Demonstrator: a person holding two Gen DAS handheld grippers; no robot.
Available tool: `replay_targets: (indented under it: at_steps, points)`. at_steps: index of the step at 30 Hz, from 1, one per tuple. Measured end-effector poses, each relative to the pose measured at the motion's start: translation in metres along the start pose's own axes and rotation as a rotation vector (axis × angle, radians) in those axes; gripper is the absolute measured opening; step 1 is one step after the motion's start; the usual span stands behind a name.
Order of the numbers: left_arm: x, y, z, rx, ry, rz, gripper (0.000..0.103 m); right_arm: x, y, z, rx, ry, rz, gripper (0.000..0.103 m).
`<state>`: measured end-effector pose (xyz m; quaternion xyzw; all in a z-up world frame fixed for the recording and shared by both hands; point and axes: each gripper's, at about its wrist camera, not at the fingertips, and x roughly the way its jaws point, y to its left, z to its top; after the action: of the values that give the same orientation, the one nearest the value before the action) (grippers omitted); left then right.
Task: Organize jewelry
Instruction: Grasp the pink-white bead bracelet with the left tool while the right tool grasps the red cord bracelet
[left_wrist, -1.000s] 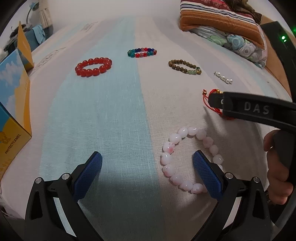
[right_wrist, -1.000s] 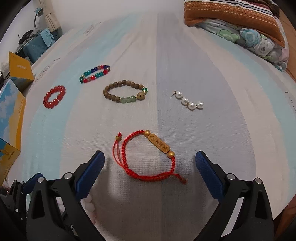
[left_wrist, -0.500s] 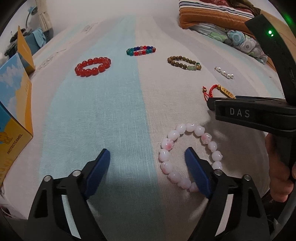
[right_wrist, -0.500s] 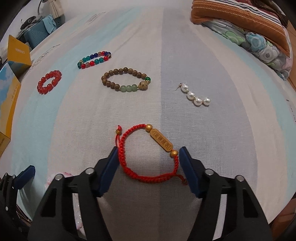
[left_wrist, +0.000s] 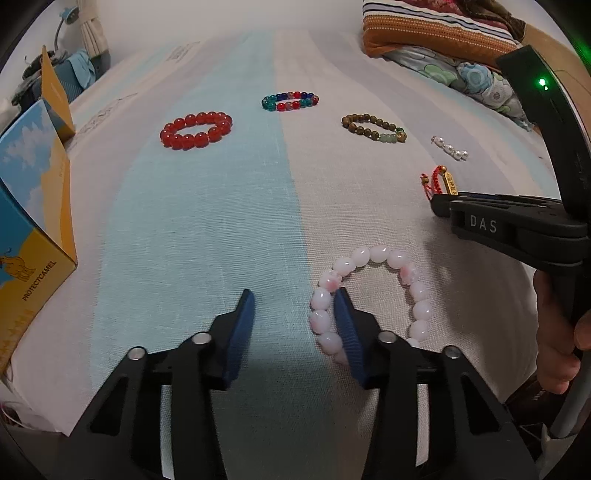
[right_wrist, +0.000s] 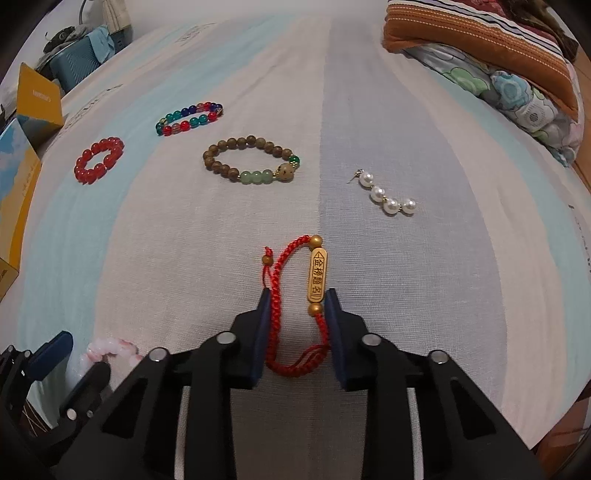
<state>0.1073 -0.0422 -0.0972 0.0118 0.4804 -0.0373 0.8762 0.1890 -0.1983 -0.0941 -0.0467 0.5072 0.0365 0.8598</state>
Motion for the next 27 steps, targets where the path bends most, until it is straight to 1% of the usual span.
replay_targets:
  at_steps: [1, 3, 4, 6, 7, 10, 17, 21, 24, 27]
  points:
    - [-0.001, 0.001, 0.0, -0.001, 0.0, -0.001, 0.035, 0.0, -0.001, 0.0, 0.002, -0.001, 0.002, 0.019]
    - [-0.002, 0.003, 0.0, -0.007, 0.001, 0.0, 0.025, 0.0, 0.0, -0.001, 0.005, -0.001, 0.002, 0.016]
    - [-0.002, 0.004, 0.001, -0.009, 0.001, -0.002, 0.023, -0.001, 0.0, -0.001, 0.008, -0.002, 0.003, 0.014]
    - [-0.003, 0.006, 0.001, -0.013, 0.002, -0.006, 0.014, -0.001, -0.002, -0.001, 0.016, -0.002, 0.005, 0.011]
    - [-0.004, 0.007, 0.001, -0.016, -0.001, -0.007, 0.012, -0.001, -0.003, -0.001, 0.02, -0.004, 0.007, 0.01]
    - [-0.006, 0.009, 0.001, -0.02, -0.003, -0.017, 0.011, -0.004, -0.006, -0.002, 0.039, -0.019, 0.022, 0.008]
    - [-0.012, 0.011, 0.001, -0.028, -0.006, -0.044, 0.011, -0.01, -0.009, -0.007, 0.045, -0.049, 0.04, 0.008]
    - [-0.017, 0.01, 0.001, -0.029, -0.014, -0.053, 0.011, -0.011, -0.01, -0.01, 0.052, -0.059, 0.035, 0.008]
    - [-0.022, 0.008, 0.007, -0.028, -0.014, -0.072, 0.011, -0.017, -0.01, -0.008, 0.056, -0.07, 0.022, 0.008]
    - [-0.032, 0.007, 0.014, -0.027, -0.032, -0.075, 0.011, -0.024, -0.011, -0.004, 0.058, -0.084, 0.01, 0.008]
